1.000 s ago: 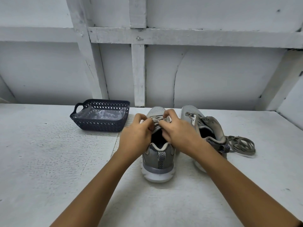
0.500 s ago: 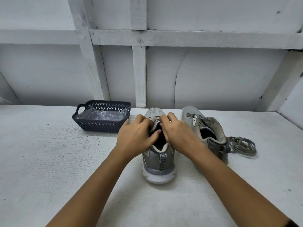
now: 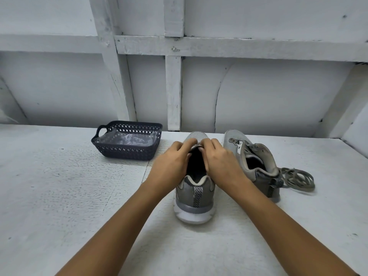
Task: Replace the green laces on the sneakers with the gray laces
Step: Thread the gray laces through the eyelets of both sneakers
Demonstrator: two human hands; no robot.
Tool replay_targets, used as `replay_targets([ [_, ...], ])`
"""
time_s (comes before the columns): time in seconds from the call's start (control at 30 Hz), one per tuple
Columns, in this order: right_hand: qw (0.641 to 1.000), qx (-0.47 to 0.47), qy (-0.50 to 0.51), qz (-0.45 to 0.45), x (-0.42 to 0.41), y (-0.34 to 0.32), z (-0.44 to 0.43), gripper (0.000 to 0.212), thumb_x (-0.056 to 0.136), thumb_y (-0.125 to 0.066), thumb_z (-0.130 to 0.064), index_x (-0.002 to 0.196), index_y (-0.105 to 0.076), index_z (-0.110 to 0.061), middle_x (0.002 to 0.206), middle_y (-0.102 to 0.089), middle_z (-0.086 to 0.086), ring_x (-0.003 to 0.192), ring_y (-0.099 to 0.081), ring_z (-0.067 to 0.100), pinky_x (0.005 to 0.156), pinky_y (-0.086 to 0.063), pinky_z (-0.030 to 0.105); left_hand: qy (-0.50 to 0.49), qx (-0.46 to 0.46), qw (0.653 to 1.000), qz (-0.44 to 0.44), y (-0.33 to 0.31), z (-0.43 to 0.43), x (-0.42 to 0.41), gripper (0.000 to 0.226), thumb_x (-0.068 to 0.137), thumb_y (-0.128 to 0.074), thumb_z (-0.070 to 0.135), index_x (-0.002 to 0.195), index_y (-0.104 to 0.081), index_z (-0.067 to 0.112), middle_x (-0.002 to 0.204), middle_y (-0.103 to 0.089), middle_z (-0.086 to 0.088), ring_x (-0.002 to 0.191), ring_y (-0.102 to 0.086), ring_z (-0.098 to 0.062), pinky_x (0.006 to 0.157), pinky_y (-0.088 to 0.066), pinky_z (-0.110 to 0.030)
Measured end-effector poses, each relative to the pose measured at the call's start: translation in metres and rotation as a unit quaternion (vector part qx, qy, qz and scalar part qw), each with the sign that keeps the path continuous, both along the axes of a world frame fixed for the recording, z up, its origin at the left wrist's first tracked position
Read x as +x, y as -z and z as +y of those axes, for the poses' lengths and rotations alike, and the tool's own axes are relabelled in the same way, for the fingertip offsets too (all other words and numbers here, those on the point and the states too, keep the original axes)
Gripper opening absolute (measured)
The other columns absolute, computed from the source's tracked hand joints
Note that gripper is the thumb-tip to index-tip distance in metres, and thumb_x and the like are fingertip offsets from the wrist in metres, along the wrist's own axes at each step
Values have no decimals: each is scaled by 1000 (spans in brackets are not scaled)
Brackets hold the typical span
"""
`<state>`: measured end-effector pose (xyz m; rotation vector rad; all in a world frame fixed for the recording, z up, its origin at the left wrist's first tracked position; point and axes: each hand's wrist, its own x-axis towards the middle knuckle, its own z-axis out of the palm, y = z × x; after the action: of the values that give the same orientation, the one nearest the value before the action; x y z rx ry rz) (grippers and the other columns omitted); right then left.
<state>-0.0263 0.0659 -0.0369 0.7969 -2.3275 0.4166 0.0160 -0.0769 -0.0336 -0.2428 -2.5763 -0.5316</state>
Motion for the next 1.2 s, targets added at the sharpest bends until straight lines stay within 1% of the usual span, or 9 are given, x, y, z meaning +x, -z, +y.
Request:
replay_targets([
  [0.2,983,-64,-39,-165,4,-13,12,35,93,-56,-25,126,-54,-15,109,-62,8,97,-61,28,83,-48,39,29,169,977,-124,-13,-15,0,37,87,-65,22,120,-51,16,102,-60,0,87,-59,-16,73,-45,-23],
  [0.37,974,-80,-21,-211,7,-24,19,34,91,-59,-21,125,-59,-17,103,-61,7,97,-60,25,91,-45,38,32,114,982,-149,-37,-28,-5,9,91,-59,22,95,-64,15,72,-57,11,65,-52,-4,52,-36,-11],
  [0.57,960,-53,58,-268,9,-50,17,24,95,-43,-13,99,-66,-6,99,-67,10,92,-59,23,79,-41,28,48,21,984,-169,-59,-21,-17,12,97,-45,24,99,-53,16,82,-50,4,72,-49,-14,59,-34,-25],
  [0.73,906,-79,43,-413,11,-60,14,21,94,-52,-29,104,-52,-11,97,-64,7,81,-68,26,78,-56,40,60,9,987,-148,-69,-18,-24,12,94,-50,24,99,-57,16,72,-46,14,65,-44,-3,53,-29,-13],
  [0.87,926,7,71,-370,16,-60,17,18,92,-57,-23,105,-62,-11,100,-65,6,83,-59,21,72,-46,28,62,15,986,-152,-70,-18,-23,17,94,-50,24,102,-62,14,78,-53,10,68,-46,-5,56,-31,-18],
  [0.97,930,-17,99,-354,13,-68,15,24,91,-50,-18,83,-64,0,74,-61,10,65,-52,22,55,-37,26,71,7,984,-163,-71,-17,-23,24,97,-48,24,106,-67,11,82,-61,4,67,-48,-7,55,-31,-13],
  [1.07,862,-184,53,-469,7,-80,3,21,91,-49,-20,74,-54,-8,65,-50,5,60,-51,18,59,-45,26,73,-15,985,-154,-71,-13,-23,28,99,-44,24,107,-67,10,72,-53,8,59,-43,-1,50,-28,-12],
  [1.13,789,-306,7,-533,2,-88,-3,26,94,-48,-22,69,-51,-12,62,-46,1,54,-52,15,56,-47,25,75,-7,987,-141,-70,-12,-24,28,99,-44,24,109,-66,10,86,-63,0,65,-47,-4,54,-29,-15],
  [1.2,762,-361,-26,-537,-1,-95,-6,27,95,-48,-20,69,-53,-13,61,-46,0,49,-49,12,53,-46,23,76,1,988,-134,-69,-12,-25,29,99,-45,25,111,-65,9,96,-65,-4,74,-50,-10,60,-32,-19],
])
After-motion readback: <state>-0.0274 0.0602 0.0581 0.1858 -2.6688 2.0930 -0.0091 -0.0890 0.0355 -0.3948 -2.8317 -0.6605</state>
